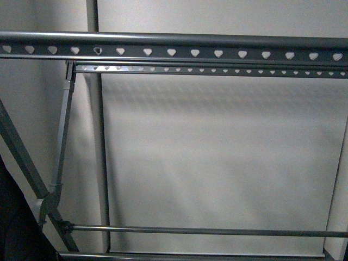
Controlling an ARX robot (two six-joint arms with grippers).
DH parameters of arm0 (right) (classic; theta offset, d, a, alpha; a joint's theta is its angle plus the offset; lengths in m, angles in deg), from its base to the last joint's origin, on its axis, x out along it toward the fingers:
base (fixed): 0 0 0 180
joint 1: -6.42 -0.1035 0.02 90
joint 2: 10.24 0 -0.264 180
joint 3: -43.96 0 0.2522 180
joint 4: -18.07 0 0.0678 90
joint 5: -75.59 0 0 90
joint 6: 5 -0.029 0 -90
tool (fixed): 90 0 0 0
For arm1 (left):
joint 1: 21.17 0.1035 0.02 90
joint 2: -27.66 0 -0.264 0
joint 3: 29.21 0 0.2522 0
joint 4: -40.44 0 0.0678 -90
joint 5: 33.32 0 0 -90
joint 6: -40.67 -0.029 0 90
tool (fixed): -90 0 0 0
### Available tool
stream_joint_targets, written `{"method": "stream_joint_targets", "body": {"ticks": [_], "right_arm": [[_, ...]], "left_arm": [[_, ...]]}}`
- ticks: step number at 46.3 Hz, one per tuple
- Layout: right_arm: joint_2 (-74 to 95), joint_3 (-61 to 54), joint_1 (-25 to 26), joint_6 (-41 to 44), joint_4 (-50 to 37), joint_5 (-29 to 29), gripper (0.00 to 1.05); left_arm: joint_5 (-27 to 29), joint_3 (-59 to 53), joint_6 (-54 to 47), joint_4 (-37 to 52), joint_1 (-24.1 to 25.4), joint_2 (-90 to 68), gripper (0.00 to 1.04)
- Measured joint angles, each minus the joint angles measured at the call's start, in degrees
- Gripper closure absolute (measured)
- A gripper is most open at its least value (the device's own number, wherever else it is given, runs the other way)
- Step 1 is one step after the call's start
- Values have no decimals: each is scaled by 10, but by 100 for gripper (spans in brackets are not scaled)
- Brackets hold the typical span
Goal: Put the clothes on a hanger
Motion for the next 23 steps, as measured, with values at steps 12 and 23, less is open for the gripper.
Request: {"method": "stream_joint_targets", "body": {"ticks": [12, 23], "right_arm": [[0, 0, 0, 0, 0, 0, 7], [0, 0, 0, 0, 0, 0, 7]], "left_arm": [[0, 0, 0, 0, 0, 0, 7], [0, 0, 0, 0, 0, 0, 7]]}}
